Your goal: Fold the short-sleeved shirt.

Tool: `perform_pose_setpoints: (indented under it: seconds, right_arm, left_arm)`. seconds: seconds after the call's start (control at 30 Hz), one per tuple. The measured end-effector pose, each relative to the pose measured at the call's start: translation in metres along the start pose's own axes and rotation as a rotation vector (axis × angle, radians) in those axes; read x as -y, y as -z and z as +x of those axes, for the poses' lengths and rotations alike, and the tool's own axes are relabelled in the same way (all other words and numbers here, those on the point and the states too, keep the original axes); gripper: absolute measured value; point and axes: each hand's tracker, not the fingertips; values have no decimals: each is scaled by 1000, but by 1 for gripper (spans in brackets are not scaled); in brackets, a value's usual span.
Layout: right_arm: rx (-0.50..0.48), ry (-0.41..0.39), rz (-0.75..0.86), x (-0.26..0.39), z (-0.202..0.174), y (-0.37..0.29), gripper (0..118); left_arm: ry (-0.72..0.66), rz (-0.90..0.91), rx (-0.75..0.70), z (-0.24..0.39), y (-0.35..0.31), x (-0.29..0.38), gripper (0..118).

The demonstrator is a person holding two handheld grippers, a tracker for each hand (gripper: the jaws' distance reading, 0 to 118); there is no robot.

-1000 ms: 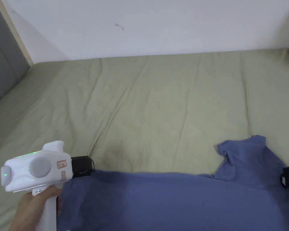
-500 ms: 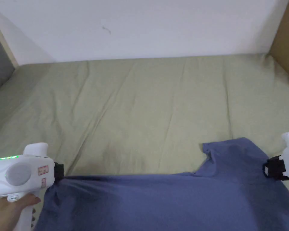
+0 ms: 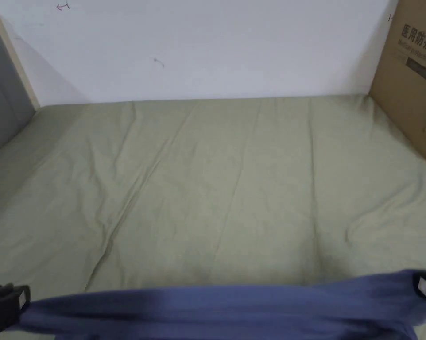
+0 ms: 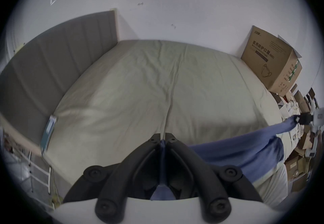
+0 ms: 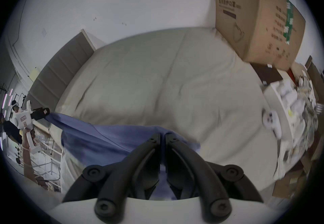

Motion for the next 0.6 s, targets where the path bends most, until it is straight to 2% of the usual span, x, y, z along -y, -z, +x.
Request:
perform_pose_setpoints:
  seconds: [0.13,0.17,0.2,0.23,0.27,0.3,0.33,0.37,0.43,0.53,0.57,0.6]
  right_arm:
    - [45,30,-122,74,5,12,5]
    - [129,31,-137,92,5,21,5]
    - [202,1,-129,106,4,28,5]
    - [235,-13,-121,116,5,33,8]
    - [228,23,-122,124,8,37,23]
    - [235,61,-115,130,17,42,55]
    - [242,100,-117,132,19,41,76]
    - [226,135,-107,132,20,37,85]
    - [225,157,-38,128,17,23,86]
    - [205,130,65,113,1,2,82]
    - [167,121,111,108,-11,-6,74]
    - [126,109,139,103,-21,-11,50]
  left_arm:
    - [-59,-122,-10,-18,4,67,3]
    - [-71,-129,-18,-23,9,84,3]
    - [-82,-122,-18,-26,14,96,6]
    - [-107,-147,-28,-30,18,105,18]
    - [-146,-166,-49,-29,20,110,39]
    - [-167,-186,-89,-31,20,112,71]
    - [-192,-186,-100,-33,17,112,88]
    - [-203,-160,-84,-34,17,112,96]
    - [-249,-97,-39,-47,7,109,96]
    - [-296,-53,-26,-45,-16,102,91]
    - [-320,-32,-1,-45,-23,101,81]
    - [-340,-16,29,-46,-28,102,50]
